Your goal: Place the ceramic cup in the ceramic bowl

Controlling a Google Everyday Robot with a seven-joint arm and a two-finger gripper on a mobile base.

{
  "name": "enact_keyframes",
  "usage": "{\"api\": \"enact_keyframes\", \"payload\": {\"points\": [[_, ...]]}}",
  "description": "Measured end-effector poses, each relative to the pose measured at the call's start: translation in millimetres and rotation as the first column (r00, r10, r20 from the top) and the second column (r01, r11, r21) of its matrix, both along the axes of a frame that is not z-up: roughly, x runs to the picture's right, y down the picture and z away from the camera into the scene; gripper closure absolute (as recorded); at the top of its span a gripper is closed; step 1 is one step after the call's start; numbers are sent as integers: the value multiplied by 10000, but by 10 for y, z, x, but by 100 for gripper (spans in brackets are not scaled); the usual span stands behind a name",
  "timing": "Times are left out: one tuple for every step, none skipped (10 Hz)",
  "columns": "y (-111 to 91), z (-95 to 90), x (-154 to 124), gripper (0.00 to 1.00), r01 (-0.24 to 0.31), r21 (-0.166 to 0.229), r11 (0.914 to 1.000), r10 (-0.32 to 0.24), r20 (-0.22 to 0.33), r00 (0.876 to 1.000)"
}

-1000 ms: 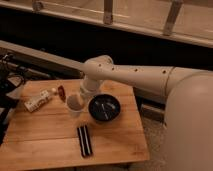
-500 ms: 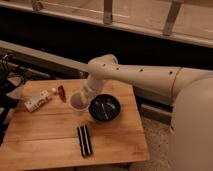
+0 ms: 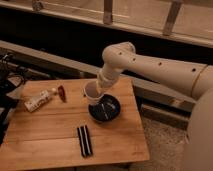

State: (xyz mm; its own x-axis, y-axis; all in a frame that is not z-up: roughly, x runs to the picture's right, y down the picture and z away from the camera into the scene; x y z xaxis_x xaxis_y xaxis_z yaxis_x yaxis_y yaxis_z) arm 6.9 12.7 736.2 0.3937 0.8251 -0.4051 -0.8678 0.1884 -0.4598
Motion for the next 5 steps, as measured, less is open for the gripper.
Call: {"api": "enact_keyframes", "payload": {"points": [[58,70,212,65,-538,-292,9981,527,-393,9978],[102,110,302,64,-796,-379,9961,775,-536,9956],[180,125,390,72,-797,-376,9961,777,-519,9956],[207,120,383,79,-626,-322,9975,612,-426,9972],[234,150,334,89,-449,-294,9986,438,-362,9984]]}}
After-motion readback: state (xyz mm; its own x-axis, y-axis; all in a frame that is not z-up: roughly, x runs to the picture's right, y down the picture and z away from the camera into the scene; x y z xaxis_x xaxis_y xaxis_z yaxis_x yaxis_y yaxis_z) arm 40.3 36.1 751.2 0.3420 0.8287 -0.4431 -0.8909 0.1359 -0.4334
